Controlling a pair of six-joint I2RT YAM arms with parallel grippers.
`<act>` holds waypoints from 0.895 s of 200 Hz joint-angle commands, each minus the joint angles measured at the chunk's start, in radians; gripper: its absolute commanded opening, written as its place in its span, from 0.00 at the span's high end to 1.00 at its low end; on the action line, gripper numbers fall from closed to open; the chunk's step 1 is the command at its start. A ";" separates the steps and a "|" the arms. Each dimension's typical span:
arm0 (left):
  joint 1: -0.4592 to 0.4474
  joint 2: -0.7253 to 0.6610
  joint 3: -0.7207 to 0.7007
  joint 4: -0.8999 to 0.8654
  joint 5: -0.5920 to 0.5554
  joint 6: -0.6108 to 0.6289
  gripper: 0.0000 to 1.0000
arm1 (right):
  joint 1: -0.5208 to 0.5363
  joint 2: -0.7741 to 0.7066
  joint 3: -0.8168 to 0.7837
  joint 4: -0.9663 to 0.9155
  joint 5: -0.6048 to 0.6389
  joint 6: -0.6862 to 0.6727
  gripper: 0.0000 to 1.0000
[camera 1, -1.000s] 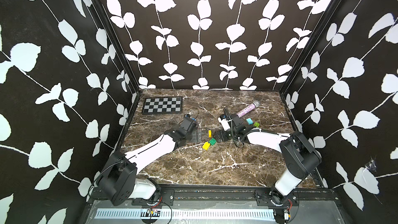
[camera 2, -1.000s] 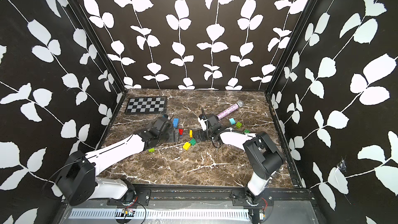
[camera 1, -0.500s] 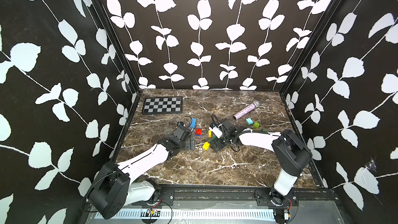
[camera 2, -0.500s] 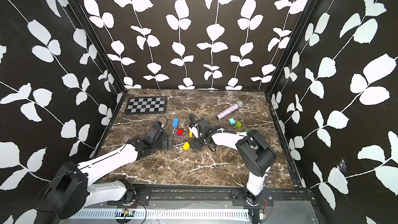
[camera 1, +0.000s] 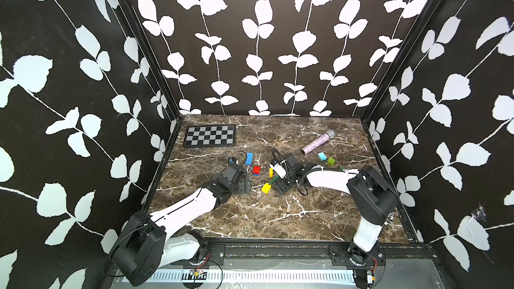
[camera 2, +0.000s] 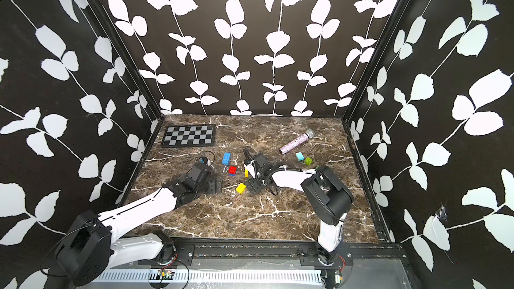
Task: Assemble the letter h with lego
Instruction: Adjust the lego brick at the center of the board.
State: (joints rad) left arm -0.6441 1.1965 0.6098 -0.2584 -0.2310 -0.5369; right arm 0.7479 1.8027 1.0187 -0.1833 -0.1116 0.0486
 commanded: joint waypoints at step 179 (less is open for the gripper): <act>0.005 -0.059 -0.024 -0.006 -0.038 -0.006 0.01 | 0.113 -0.060 -0.057 0.046 0.127 0.218 0.51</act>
State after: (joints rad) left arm -0.6441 1.1679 0.6006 -0.2562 -0.2459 -0.5312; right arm 0.8268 1.8076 1.0065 -0.1341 -0.0315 0.1421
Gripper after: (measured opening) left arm 0.990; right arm 0.633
